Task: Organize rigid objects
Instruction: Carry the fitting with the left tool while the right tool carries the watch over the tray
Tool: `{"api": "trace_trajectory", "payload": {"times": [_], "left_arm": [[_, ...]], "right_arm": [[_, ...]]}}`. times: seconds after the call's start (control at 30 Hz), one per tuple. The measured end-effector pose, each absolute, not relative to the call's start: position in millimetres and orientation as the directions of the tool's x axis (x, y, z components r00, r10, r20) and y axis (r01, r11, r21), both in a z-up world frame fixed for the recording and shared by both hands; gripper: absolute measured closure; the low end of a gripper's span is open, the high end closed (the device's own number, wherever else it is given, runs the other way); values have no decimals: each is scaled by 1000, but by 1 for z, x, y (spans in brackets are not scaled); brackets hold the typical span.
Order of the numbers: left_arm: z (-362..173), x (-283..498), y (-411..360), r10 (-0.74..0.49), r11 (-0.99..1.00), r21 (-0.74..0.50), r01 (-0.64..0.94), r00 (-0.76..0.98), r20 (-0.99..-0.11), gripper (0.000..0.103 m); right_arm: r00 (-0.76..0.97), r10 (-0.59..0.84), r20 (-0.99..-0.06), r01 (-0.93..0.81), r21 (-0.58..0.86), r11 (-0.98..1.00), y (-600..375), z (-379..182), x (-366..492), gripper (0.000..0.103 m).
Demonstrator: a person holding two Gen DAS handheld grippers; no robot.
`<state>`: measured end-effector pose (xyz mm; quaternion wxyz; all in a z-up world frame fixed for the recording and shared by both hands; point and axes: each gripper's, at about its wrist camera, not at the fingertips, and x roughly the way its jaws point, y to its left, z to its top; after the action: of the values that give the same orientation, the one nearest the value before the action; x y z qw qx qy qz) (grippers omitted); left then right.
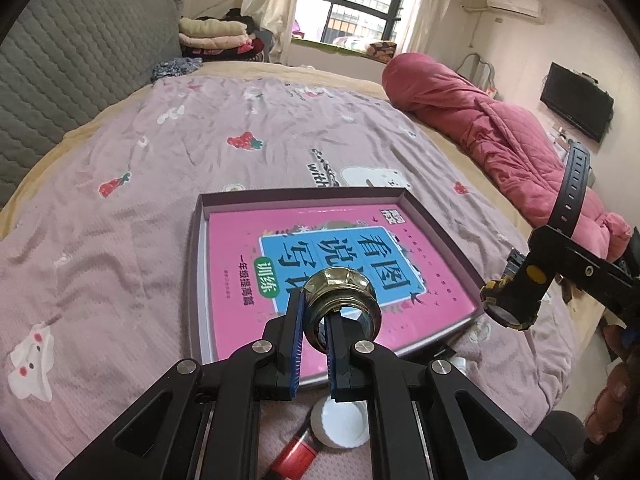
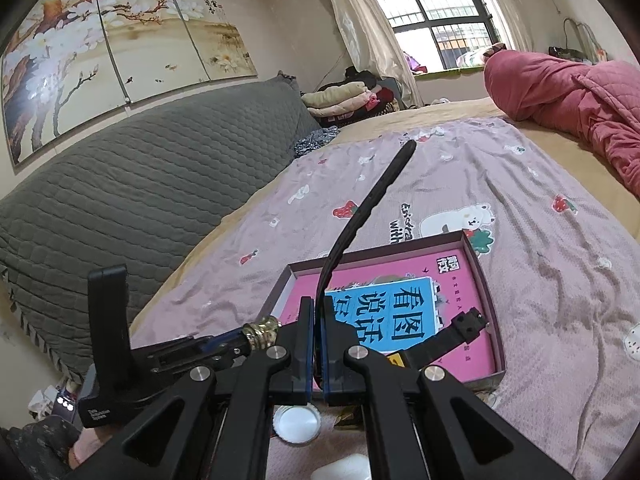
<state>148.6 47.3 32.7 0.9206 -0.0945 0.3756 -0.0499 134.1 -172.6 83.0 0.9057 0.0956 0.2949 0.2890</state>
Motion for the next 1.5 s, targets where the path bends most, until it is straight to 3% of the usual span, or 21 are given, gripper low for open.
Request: {"api": "trace_trajectory", "payload": {"times": [1.5], "left_arm": [[15,185,63,-84,982,-174,-69,672,-736,93]], "right_arm": [[708,472,-525,-421,222,879,-163,46,173,100]]}}
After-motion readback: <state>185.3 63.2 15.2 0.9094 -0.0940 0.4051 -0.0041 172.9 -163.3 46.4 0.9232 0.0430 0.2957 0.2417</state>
